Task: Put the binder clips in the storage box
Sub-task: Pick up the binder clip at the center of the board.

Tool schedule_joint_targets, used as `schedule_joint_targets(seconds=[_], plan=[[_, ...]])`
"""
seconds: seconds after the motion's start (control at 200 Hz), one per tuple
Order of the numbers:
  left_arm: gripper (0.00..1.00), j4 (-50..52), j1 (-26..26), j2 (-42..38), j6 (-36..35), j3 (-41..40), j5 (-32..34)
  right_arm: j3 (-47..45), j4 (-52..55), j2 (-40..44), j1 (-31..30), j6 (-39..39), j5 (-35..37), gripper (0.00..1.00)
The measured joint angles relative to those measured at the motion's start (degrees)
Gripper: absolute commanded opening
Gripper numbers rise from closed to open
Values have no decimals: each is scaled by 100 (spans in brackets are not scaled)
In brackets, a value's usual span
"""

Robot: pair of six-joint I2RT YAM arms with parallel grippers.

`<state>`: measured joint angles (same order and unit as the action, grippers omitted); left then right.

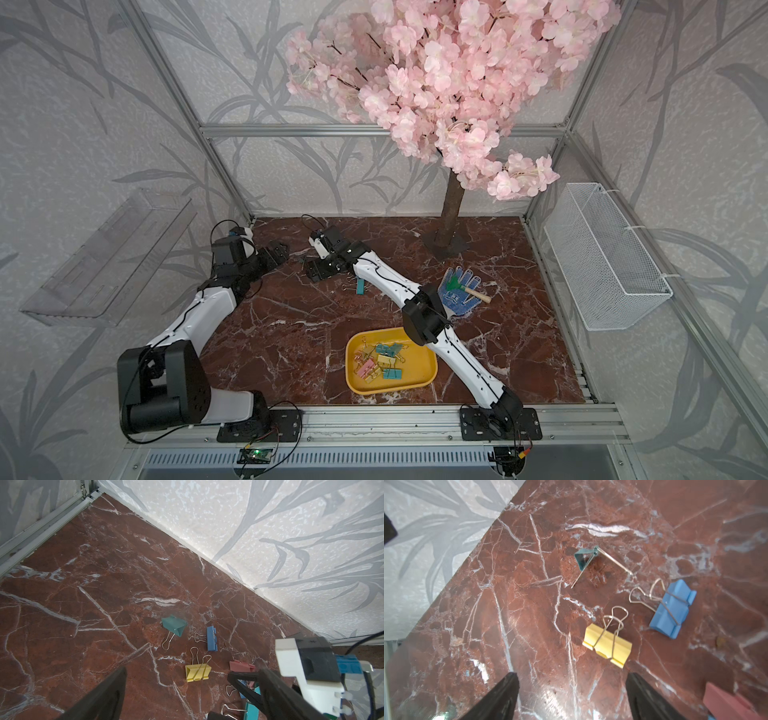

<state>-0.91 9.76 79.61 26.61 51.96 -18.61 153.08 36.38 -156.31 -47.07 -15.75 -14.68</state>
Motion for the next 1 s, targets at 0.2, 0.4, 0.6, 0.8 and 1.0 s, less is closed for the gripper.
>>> schedule_joint_targets(seconds=[0.2,0.4,0.6,0.8,1.0], plan=[[100,-9,0,0,2,0,-90,9,-800,-308,26,-35,-81,90],[100,-39,0,0,9,0,-118,9,-1482,-678,31,-269,20,99],[100,-48,0,0,15,0,-149,7,-1919,-798,90,-581,-83,91],[100,-94,0,0,22,0,-184,7,-2422,-813,184,-903,-363,75],[100,-105,0,0,39,0,-205,7,-2634,-938,240,-1145,-553,66]])
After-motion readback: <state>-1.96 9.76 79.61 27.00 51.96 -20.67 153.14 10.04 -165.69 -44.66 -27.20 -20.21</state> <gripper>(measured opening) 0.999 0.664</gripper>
